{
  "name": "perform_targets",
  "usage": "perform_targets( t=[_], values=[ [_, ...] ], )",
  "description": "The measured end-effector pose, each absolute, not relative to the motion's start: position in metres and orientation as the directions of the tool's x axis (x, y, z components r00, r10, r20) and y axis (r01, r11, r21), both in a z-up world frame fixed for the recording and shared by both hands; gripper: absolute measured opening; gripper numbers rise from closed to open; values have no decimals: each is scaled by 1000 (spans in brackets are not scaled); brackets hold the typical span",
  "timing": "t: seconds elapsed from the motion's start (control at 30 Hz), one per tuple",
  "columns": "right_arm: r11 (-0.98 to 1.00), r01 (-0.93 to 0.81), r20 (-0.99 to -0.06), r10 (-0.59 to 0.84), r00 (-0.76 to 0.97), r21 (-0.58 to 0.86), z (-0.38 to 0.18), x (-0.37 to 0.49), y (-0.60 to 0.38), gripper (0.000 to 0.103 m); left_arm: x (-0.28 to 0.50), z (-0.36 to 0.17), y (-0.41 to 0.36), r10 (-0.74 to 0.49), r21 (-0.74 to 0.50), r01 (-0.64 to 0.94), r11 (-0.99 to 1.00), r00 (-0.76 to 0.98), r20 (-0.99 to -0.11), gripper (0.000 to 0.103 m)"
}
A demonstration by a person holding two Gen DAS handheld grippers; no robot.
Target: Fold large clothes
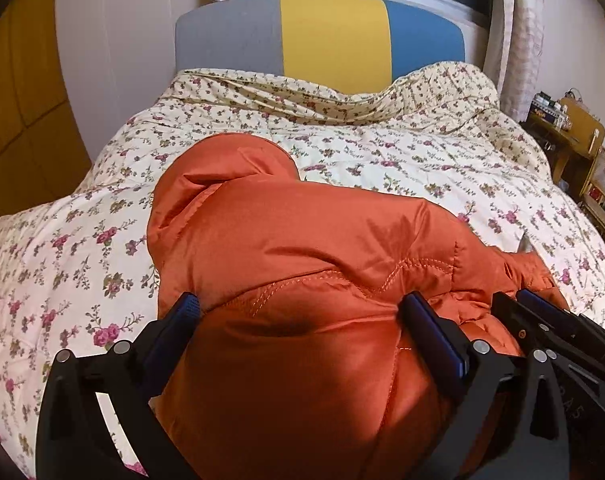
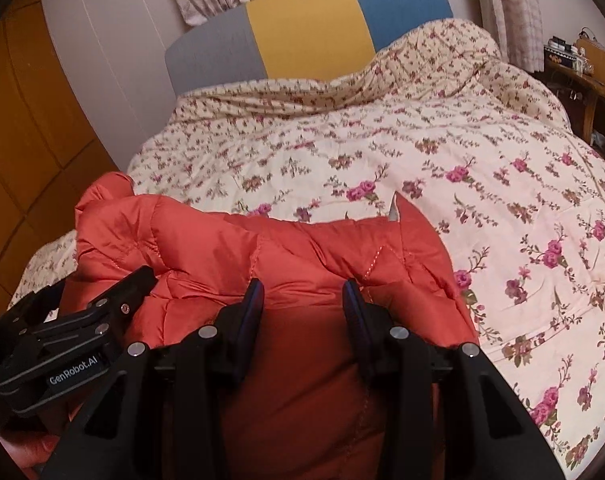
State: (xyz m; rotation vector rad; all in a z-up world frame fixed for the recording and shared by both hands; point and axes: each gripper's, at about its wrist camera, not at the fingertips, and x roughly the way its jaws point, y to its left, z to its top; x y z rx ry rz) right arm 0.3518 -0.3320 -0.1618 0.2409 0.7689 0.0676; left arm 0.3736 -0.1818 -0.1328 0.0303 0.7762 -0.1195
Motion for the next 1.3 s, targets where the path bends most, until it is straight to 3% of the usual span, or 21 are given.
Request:
perform_targets(
  t=[0.2,0.4,0.63,0.83,1.03,1.3],
  values=[
    [970,32,-693,150,705,242,-170,367,-334,40,389,-142,-186,-62,4,96,995,672,-738,100],
    [962,23,-608,155,779,274,-164,345,-337,42,379,-140,-183,-69,-5,92,996,706,-705,100],
    [983,40,-523,61,850,178,-148,296,-319,64,341,-130,-170,-125,-59,115,992,734,-668,100],
    [991,45,-472,20,881,125,-148,244,-311,66,285,-125,-164,-167,-76,153,985,769,-617,100],
    [983,60,-519,40,854,174,-158,248,-322,69,253,-135,-170,-149,-7,174,985,823,-548,100],
    [975,70,-539,56,841,210,-167,257,-326,72,278,-147,-172,-178,-29,204,979,765,-620,100]
  ],
)
